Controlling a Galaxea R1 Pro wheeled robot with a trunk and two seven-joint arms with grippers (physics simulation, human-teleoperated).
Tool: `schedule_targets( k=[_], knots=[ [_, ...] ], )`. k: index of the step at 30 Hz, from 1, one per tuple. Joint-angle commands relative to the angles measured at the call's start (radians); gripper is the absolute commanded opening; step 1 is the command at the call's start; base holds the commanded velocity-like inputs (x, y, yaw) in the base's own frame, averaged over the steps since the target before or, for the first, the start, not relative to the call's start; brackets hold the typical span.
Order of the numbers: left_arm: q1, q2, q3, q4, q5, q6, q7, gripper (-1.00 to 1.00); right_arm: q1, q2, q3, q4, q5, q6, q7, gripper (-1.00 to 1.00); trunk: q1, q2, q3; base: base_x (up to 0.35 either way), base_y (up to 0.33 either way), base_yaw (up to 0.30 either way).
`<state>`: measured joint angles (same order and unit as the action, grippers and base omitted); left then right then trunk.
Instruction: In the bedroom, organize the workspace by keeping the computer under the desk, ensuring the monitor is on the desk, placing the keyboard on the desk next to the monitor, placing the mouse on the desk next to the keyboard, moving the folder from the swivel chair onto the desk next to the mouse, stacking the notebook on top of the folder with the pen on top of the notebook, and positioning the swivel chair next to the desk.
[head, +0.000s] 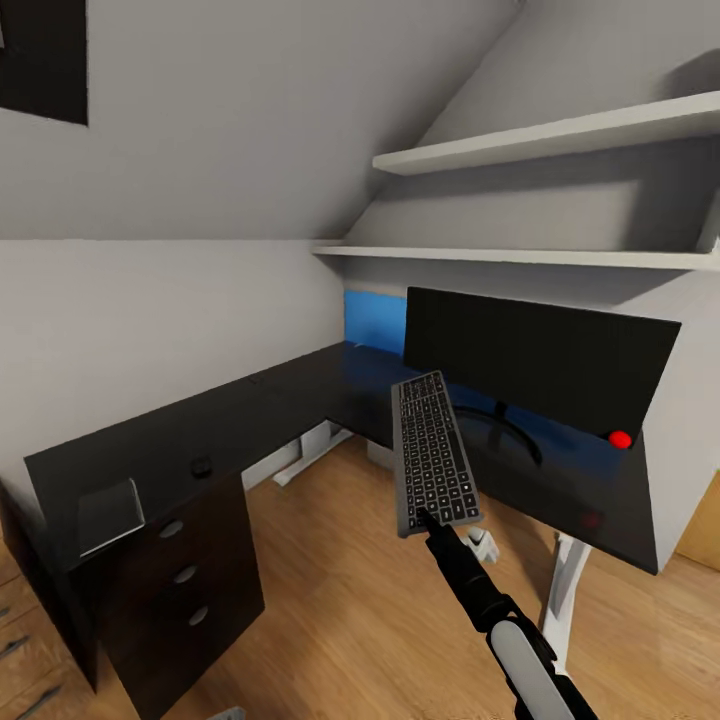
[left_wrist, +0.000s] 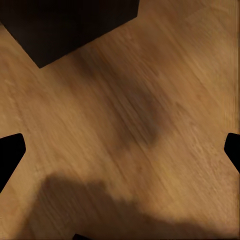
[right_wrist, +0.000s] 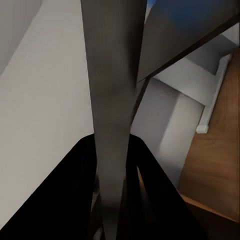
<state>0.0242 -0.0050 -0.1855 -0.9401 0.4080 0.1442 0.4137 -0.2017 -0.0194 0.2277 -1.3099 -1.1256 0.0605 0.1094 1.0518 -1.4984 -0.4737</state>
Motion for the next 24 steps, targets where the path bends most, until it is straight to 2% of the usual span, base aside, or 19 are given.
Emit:
schedule_targets(
  k=[1, 11, 17, 24],
  knots=[
    [0.0, 0.0, -0.002, -0.002, 0.006, 0.004, 0.007, 1.0, -0.001, -0.001, 0.001, 0.0, -0.013, 0.002, 0.006, -1.0, 0.0, -0.001, -0.001, 0.0, 0.0, -0.264],
    [0.0, 0.001, 0.003, 0.017, 0.006, 0.003, 0.007, 1.0, -0.001, -0.001, 0.001, -0.002, -0.013, 0.003, 0.005, -1.0, 0.0, -0.001, -0.006, -0.041, 0.035, -0.251],
    [0.0, 0.001, 0.006, 0.018, 0.007, 0.003, 0.007, 1.0, -0.001, 0.0, 0.002, -0.003, -0.012, 0.004, 0.007, -1.0, 0.0, -0.001, -0.006, -0.113, 0.101, -0.043],
    [0.0, 0.002, 0.006, 0.017, 0.006, 0.003, 0.007, 1.0, -0.001, 0.003, 0.053, -0.005, -0.011, 0.004, 0.003, -1.0, 0.0, -0.001, -0.006, -0.008, 0.007, -0.002]
  ],
)
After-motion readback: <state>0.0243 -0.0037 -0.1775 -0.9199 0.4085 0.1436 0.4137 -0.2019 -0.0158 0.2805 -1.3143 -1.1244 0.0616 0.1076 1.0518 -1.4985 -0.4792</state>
